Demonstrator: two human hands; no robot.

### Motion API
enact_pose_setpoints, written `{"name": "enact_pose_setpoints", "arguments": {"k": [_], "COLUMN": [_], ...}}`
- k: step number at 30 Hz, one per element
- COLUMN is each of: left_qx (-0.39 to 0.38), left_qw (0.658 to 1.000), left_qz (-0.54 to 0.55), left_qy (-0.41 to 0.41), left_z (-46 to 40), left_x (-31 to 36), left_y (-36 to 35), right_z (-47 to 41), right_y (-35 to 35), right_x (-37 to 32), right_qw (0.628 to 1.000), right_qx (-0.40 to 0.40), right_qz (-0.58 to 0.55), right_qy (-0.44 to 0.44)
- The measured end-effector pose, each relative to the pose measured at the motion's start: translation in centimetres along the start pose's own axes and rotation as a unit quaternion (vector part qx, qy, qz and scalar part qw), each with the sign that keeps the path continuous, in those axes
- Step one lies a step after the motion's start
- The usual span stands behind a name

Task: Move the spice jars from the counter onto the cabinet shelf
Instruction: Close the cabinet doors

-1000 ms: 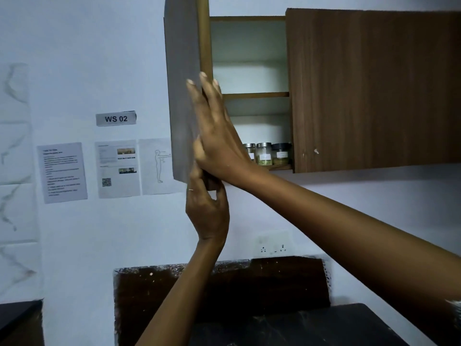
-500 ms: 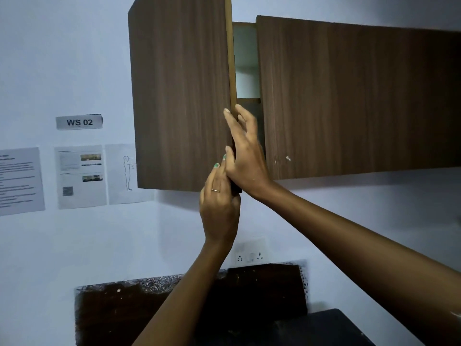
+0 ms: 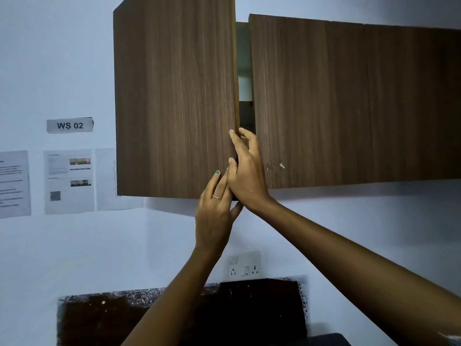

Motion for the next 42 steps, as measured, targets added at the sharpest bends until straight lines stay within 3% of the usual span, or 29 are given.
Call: {"name": "enact_pose_setpoints", "arguments": {"k": [6,22,28,33,42], "left_qx": [-0.012,-0.003,-0.016,-0.073,-0.117], "left_qw": [1.0,0.988,0.984,0.985,0.981], "left_qz": [-0.022,-0.07,-0.083,-0.071,-0.102], "left_qy": [-0.017,-0.138,-0.16,-0.14,-0.115], "left_z": [-0.6,-1.2,-1.2,-1.1,-1.3], "left_x": [-0.4,-5.5,-7.0,-8.5,-11.1], "left_y": [-2.3,-10.5,-13.2,-15.7,-19.6], "right_z": [-0.2,-0.8,-1.1,-1.1,-1.8], "right_y": [-1.1,-5.9,-7.8,-9.2,-12.1], "right_x": [3.4,10.5,13.5,15.6,20.7], "right_qw": [0.999,0.998,0.997,0.968,0.928], "right_qx": [-0.001,0.049,-0.004,-0.036,-0.131], "right_qz": [-0.024,0.035,0.062,0.247,0.349], "right_qy": [-0.042,-0.021,-0.043,0.008,0.005]}}
Point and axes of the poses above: each hand's wrist, its own z-axis away from the middle knuckle, its own y-axis out of the back of the hand, x = y × z, the point moved 6 cm from there along -z, towards the middle knuckle, and after that the axes turned 13 degrees about z, right-handed, at the moved point
